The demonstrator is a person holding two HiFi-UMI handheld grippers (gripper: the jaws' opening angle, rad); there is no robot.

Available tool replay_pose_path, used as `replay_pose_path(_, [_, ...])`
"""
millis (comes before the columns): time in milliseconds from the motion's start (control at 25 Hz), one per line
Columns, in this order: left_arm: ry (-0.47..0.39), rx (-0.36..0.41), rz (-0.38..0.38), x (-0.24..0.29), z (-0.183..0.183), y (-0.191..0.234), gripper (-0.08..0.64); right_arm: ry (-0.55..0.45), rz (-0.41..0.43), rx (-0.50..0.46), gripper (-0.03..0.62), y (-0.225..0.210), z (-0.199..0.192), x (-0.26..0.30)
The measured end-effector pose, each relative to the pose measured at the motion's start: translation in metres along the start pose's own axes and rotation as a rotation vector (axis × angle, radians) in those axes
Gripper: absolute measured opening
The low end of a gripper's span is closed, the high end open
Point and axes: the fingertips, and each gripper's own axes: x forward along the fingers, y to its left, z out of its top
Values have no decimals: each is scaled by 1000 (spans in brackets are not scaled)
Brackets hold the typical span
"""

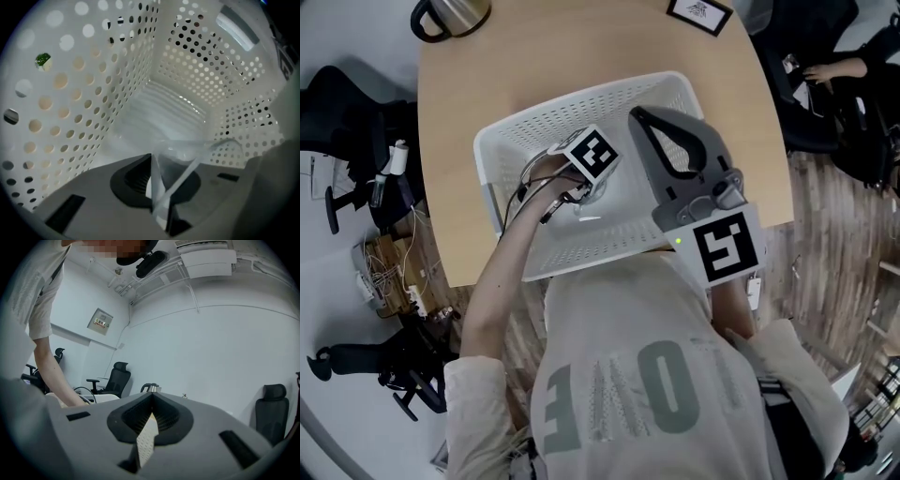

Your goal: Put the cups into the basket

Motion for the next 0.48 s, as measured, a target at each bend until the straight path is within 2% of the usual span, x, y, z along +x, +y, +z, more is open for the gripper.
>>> replay_pose_path(160, [-24, -29, -43, 5, 7, -1, 37, 19, 4, 2, -2, 2, -5, 7])
replay_pose_path(360, [-34, -33, -41, 12, 11, -1, 38, 27, 11, 0, -2, 6, -6, 11])
replay_pose_path(480, [-52, -46, -68, 8, 15, -2, 44, 35, 12, 4, -2, 9, -7, 12])
